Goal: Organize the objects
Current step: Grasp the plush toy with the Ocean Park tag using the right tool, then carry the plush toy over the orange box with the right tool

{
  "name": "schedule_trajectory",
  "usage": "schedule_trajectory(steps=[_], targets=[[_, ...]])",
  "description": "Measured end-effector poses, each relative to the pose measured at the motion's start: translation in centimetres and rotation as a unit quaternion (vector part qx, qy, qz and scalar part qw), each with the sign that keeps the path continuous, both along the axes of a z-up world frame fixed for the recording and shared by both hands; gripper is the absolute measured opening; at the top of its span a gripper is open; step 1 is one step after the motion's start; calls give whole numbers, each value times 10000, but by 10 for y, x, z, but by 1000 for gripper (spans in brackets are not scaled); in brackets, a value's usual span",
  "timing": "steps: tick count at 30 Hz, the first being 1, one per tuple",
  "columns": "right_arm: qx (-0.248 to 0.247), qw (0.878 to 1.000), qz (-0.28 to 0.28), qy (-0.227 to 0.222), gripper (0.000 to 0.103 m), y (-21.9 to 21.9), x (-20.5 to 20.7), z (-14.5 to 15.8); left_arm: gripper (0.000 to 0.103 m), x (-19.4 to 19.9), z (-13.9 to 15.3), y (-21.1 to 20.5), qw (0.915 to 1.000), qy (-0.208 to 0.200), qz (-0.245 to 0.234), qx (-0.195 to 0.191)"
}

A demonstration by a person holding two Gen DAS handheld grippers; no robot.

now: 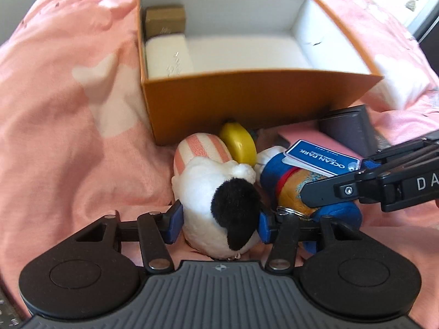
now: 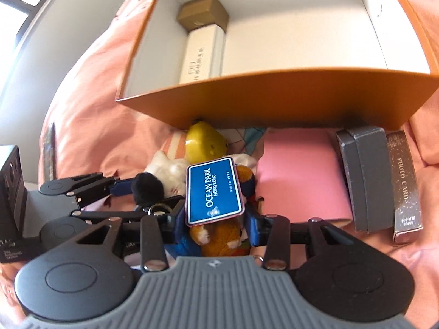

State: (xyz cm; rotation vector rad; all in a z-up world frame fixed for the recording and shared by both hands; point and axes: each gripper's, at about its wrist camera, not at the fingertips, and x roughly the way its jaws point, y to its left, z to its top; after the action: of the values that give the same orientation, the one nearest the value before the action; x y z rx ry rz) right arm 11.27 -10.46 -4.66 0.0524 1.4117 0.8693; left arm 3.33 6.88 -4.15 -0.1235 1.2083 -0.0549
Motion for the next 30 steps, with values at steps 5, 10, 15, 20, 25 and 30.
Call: schedule_trajectory(steps=[5, 10, 15, 20, 25, 30], targets=[[292, 9991, 226, -207, 45, -11, -4, 25, 60, -11, 29, 5, 9993, -328, -108, -119], [609, 9966, 176, -519, 45, -26, -5, 52, 60, -15, 54, 15, 9980, -555, 48, -283], [1013, 9910, 120, -862, 45, -35, -2, 79, 60, -17, 79, 22, 9944, -896, 105, -552], [1369, 9817, 53, -1320, 45, -44, -1, 112, 60, -13, 111, 25, 9869, -1439, 44, -723], [1509, 9697, -48, -1923, 45, -42, 14, 140, 60, 11, 138, 19, 9784, -1971, -64, -614], [1532, 9555, -203, -2514, 45, -31, 34, 151, 60, 44, 140, 12, 9736, -2183, -230, -625]])
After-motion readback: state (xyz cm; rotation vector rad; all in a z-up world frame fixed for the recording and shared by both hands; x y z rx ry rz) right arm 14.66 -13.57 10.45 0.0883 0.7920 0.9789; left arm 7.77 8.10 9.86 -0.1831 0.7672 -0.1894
